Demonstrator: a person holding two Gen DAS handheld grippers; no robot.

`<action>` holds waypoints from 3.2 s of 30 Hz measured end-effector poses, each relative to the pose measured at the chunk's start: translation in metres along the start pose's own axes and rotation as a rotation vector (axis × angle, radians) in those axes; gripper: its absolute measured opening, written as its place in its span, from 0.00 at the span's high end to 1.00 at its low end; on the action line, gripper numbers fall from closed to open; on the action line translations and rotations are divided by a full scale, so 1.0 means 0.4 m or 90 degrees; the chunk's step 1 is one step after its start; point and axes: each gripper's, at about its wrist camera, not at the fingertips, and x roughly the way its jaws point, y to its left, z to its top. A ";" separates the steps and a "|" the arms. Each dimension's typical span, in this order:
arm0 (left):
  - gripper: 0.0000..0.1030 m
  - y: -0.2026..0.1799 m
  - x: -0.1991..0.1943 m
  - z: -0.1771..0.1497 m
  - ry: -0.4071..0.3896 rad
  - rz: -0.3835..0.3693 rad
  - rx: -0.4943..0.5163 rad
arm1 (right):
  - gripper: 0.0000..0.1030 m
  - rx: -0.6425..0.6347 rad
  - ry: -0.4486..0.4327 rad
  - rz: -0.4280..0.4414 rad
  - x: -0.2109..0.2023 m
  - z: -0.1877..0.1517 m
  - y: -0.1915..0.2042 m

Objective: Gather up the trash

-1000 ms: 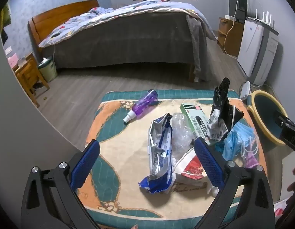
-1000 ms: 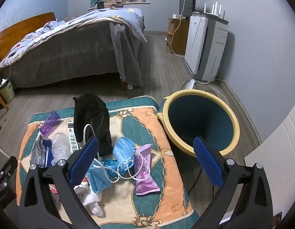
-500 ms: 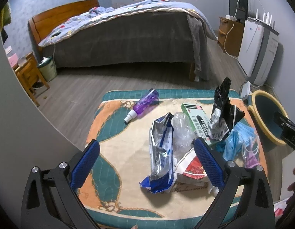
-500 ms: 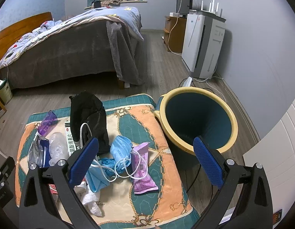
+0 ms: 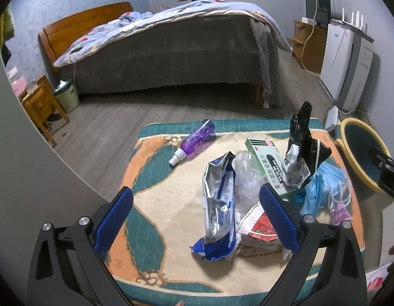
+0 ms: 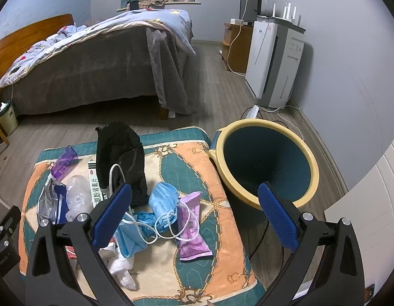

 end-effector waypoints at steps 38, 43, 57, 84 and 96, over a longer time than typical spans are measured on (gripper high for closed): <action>0.05 -0.004 0.000 0.004 -0.005 -0.010 0.035 | 0.05 0.003 0.027 -0.026 0.026 -0.014 0.013; 0.05 -0.009 -0.002 0.007 -0.009 -0.013 0.045 | 0.05 0.015 0.044 -0.013 0.031 -0.010 0.012; 0.05 0.061 0.021 0.074 -0.033 -0.045 -0.032 | 0.05 -0.025 0.083 0.117 0.068 0.161 0.011; 0.06 0.131 0.352 0.208 0.034 -0.054 0.022 | 0.05 -0.007 0.154 0.178 0.306 0.213 0.148; 0.07 0.123 0.465 0.201 0.082 -0.089 0.013 | 0.08 -0.060 0.167 0.213 0.299 0.205 0.219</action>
